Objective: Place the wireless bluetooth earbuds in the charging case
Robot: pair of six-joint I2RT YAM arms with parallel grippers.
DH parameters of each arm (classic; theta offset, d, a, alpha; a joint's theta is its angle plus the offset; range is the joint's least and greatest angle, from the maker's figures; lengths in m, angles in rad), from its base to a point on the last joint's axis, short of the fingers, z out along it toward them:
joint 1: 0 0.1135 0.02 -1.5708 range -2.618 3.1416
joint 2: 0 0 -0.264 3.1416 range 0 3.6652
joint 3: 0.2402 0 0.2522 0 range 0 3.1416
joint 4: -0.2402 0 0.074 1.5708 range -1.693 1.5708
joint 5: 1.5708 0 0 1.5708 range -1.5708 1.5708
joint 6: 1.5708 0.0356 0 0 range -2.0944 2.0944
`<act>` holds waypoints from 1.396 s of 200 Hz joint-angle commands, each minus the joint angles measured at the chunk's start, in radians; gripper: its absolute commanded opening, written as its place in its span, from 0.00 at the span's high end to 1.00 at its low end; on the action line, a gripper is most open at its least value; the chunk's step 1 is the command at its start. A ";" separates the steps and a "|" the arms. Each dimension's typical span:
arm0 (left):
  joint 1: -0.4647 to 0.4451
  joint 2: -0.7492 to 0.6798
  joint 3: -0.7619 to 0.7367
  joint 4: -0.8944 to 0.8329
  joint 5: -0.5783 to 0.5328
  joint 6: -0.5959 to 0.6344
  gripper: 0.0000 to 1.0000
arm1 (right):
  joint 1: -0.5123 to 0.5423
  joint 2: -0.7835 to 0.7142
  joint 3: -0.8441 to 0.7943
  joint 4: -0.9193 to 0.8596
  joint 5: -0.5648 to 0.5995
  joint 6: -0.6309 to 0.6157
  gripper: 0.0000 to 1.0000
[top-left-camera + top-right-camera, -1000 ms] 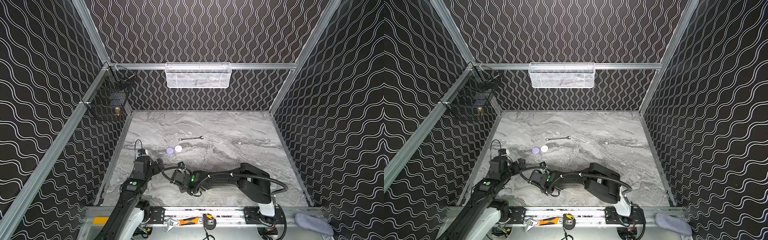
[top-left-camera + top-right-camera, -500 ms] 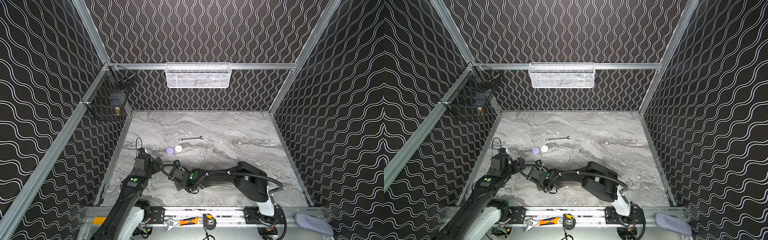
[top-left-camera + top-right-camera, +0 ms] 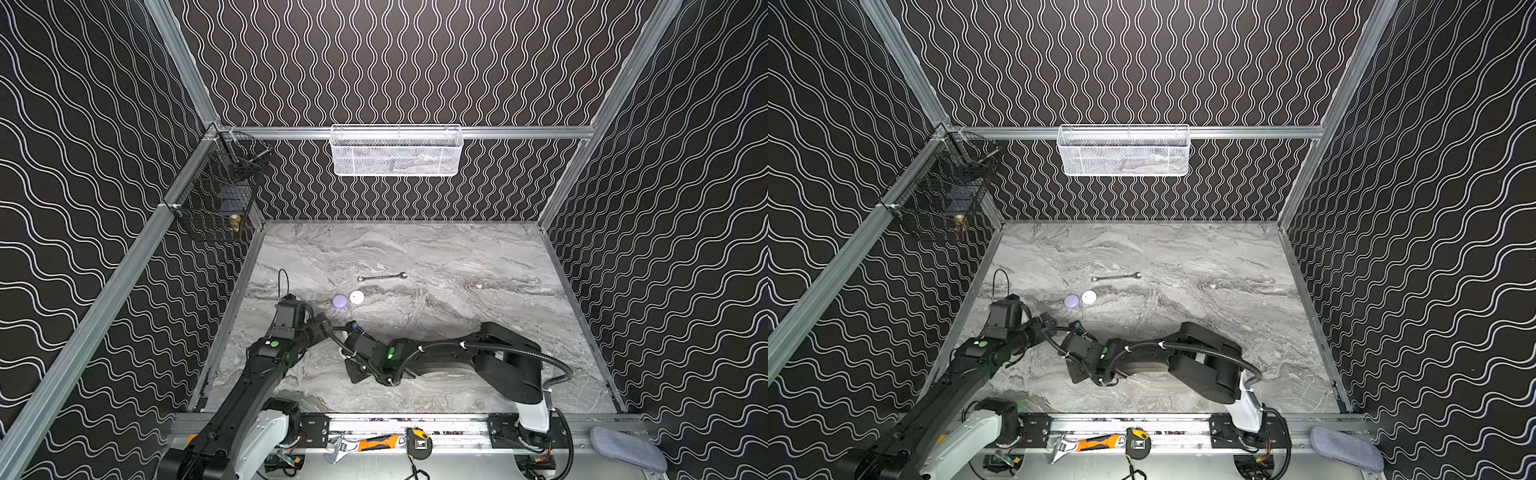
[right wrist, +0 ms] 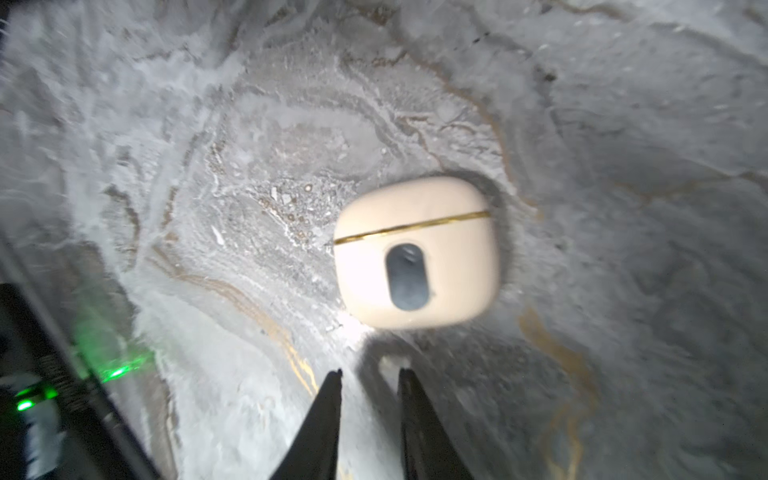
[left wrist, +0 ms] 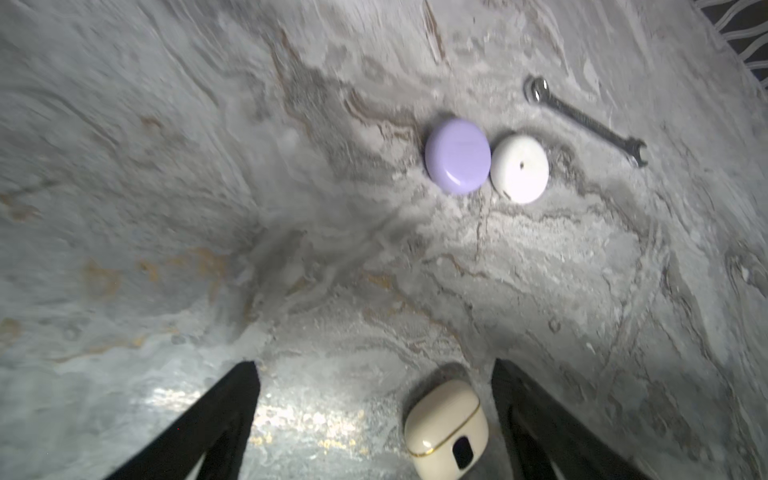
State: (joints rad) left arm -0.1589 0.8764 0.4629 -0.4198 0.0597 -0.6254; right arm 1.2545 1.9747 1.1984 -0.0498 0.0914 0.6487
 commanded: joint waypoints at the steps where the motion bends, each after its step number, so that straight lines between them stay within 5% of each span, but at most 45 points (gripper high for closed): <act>1: -0.010 -0.003 -0.026 0.038 0.104 -0.003 0.15 | -0.012 -0.085 -0.077 0.199 -0.060 0.023 0.72; 69: -0.252 0.140 -0.036 0.166 0.028 -0.049 0.40 | -0.018 -0.481 -0.324 0.109 0.213 -0.020 0.62; 141: -0.452 0.323 -0.023 0.297 -0.071 -0.074 0.43 | -0.020 -0.723 -0.458 -0.001 0.317 0.020 0.61; 207: -0.599 0.382 0.008 0.389 -0.083 -0.047 0.42 | -0.021 -0.846 -0.517 -0.056 0.383 0.037 0.58; 279: -0.675 0.564 0.132 0.458 -0.049 0.004 0.20 | -0.022 -0.949 -0.588 -0.049 0.447 -0.023 0.53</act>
State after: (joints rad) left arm -0.8215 1.4067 0.5549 0.0013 0.0093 -0.6518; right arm 1.2331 1.0592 0.6464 -0.1207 0.4965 0.6685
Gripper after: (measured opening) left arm 0.759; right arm 0.461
